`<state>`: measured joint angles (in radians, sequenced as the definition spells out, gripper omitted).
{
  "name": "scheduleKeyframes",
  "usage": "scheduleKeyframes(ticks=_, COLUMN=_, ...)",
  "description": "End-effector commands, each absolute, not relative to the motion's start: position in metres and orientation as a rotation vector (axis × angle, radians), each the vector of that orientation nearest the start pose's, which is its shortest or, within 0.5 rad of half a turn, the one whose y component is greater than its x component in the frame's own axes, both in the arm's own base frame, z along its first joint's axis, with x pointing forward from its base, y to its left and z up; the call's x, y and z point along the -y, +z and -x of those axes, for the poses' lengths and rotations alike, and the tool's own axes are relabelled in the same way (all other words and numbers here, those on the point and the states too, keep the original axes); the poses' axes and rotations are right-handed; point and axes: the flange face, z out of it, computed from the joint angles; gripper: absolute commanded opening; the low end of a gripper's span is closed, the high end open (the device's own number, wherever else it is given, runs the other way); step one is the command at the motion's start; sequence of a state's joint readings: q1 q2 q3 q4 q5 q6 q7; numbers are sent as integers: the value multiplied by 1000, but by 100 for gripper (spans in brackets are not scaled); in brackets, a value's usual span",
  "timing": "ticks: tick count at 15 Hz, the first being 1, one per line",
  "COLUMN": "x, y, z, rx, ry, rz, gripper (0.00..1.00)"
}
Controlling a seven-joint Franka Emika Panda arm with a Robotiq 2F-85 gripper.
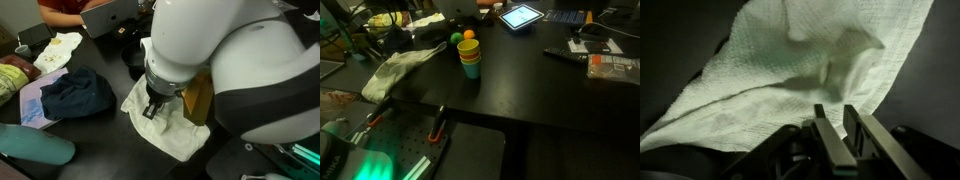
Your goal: Remove the red object from the bowl then place it on the white towel then wrap it in the towel and place the wrapped towel back in the black bowl
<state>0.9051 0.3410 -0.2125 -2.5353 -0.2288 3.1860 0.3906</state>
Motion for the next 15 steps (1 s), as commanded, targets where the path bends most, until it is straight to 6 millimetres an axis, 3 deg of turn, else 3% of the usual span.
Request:
scheduleKeyframes(ticks=1, x=-327, y=170, z=-377, rx=851, ry=-579, rz=2921, gripper=60)
scheduleKeyframes(ticks=6, x=-369, y=152, z=-375, rx=792, ry=-506, rz=3002, gripper=97)
scheduleKeyframes(ticks=10, x=-407, y=145, z=-380, rx=838, ry=-574, rz=2991, gripper=100)
scheduleKeyframes(ticks=15, x=-424, y=138, z=-409, rx=890, ry=-631, rz=3016, gripper=100)
